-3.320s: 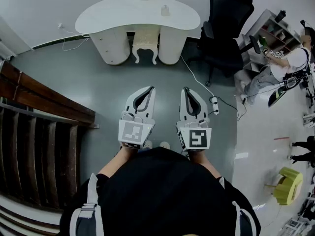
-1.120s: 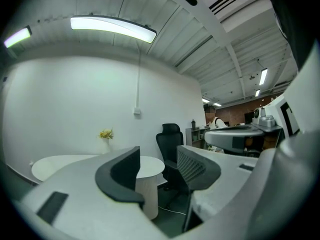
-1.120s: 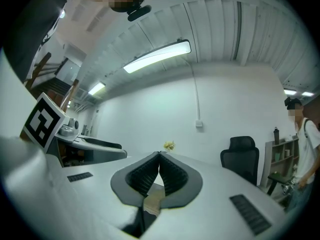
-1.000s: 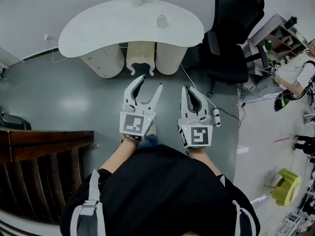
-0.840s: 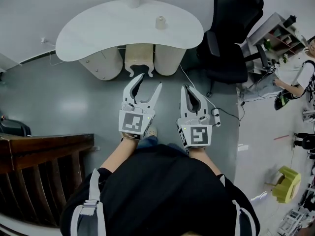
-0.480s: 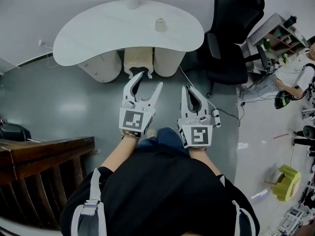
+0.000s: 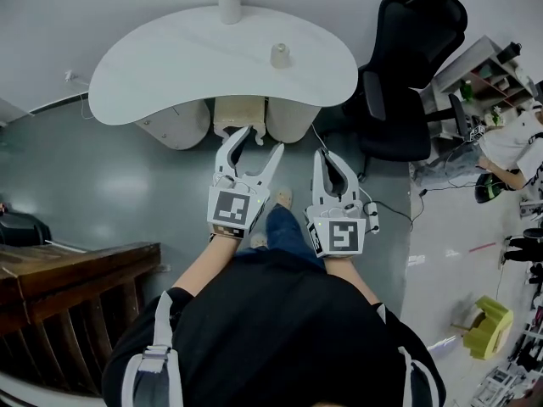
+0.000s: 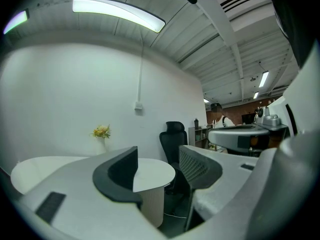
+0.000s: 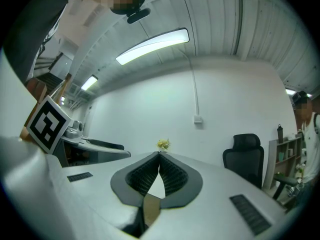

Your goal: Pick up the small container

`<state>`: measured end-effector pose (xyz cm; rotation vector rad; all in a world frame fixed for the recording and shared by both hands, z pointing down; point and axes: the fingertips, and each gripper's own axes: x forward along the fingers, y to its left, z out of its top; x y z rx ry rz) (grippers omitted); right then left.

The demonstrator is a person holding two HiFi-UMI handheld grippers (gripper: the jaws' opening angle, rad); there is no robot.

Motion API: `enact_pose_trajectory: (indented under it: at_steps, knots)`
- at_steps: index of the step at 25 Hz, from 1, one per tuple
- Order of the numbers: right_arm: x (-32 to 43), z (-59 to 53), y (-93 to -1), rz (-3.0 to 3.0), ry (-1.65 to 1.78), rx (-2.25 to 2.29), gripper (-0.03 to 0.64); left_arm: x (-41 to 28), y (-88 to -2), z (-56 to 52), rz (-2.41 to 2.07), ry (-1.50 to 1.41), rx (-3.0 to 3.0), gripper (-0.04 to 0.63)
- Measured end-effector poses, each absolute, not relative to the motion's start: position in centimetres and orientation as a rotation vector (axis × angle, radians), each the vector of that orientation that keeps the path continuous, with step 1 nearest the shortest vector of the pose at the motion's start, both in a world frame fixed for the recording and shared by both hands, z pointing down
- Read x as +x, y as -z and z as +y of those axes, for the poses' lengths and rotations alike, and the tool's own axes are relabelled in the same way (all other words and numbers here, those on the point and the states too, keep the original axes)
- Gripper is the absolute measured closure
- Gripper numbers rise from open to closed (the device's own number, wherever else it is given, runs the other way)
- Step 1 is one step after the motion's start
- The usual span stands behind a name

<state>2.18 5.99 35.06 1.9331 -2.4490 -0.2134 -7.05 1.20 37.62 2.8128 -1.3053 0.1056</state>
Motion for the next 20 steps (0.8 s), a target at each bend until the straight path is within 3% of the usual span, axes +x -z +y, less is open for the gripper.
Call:
enact_pose_trajectory:
  at_steps: [20]
  knots:
    - [7.6,-11.8,-35.8,-2.544,0.170,1.790,0.595,-1.5,-37.8,-15.0,-1.402,-0.099,2.756,0.344]
